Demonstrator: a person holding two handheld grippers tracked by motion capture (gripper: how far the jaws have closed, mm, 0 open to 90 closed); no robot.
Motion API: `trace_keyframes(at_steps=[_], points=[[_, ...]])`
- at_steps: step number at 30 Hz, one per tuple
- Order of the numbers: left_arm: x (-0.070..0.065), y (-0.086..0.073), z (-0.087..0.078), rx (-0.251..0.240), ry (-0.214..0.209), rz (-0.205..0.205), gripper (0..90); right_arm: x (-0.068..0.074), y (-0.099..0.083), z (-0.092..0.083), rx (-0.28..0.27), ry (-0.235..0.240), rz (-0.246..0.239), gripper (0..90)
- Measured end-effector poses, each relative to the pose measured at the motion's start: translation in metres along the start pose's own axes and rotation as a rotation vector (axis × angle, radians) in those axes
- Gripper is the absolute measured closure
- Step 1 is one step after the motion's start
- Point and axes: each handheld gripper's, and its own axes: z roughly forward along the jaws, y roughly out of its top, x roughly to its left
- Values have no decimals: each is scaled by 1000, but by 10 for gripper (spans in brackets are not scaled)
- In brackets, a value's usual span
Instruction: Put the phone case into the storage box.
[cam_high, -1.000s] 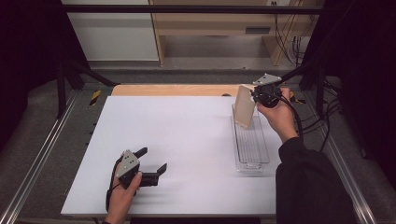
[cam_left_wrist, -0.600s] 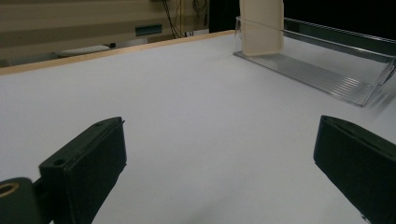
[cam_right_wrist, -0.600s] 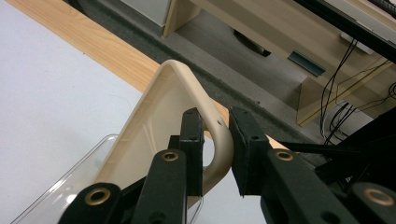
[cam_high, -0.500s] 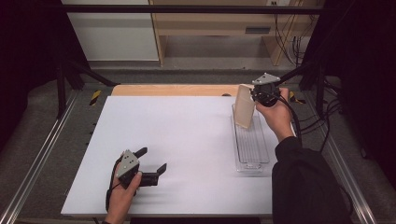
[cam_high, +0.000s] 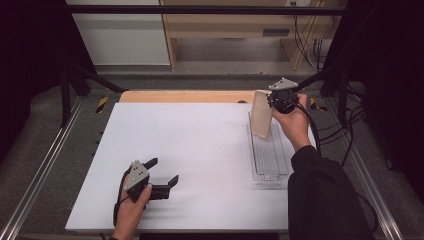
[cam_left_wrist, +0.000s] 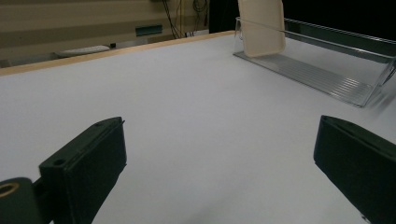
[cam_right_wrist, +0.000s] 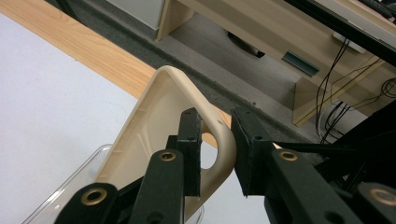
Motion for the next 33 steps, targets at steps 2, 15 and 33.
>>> trace_keyframes(at_steps=[2,15,33], points=[[0,0,0,0,0,0,23,1,0,0,1,-2,5,737],[0,0,0,0,0,-2,23,0,0,3,-8,-15,13,721],[-1,0,1,0,-1,1,23,1,0,5,-12,-22,25,708]])
